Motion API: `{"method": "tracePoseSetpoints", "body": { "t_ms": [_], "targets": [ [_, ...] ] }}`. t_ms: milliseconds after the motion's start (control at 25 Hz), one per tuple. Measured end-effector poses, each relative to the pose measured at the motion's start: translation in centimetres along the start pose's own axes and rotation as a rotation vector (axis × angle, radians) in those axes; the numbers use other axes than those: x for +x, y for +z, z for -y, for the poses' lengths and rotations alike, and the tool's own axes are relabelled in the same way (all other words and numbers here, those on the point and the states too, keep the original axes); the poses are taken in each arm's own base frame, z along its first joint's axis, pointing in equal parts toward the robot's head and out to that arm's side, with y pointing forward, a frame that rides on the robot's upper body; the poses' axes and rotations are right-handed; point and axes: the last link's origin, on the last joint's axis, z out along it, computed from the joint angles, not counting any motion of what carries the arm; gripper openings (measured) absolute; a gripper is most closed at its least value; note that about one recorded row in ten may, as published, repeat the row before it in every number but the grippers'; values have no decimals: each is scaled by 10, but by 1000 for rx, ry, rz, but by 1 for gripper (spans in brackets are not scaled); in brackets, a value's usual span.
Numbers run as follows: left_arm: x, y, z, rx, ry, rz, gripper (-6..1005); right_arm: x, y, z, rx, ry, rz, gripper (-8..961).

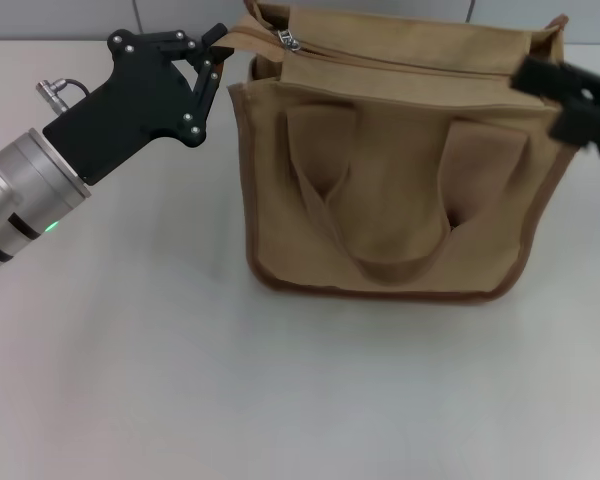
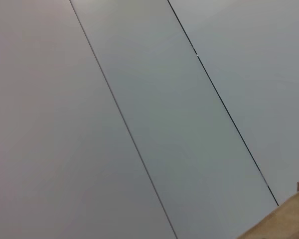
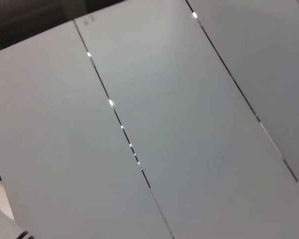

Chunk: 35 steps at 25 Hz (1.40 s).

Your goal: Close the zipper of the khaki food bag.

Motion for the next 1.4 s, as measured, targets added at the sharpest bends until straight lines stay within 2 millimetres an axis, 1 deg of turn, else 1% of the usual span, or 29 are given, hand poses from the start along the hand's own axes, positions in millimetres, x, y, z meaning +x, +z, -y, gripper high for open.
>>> {"method": "tracePoseSetpoints", "body": {
  "t_ms": [200,440,640,880,1080,1120,1400],
  "targets": [
    [1,0,-1,-2,-2,-6,17,-23,19,21,38,80,-72,776],
    [2,0,-1,-4,-3,-16,18,-37,31,35,97,145,-133,776],
    [2,0,-2,-7,-2,-18,18,-49,43,49,151,252,-161,777],
    [1,-2,-6,-10,23,-12,19,-56,68,64,210,395,-224,777],
    [1,-1,-6,-14,28,-18,19,-58,84,73,255,471,-280,777],
    [2,-1,-7,-15,28,-21,19,-60,90,77,276,495,-295,777],
    [5,1,-6,-22,31,-41,20,-64,102,88,349,550,-332,776]
  ]
}}
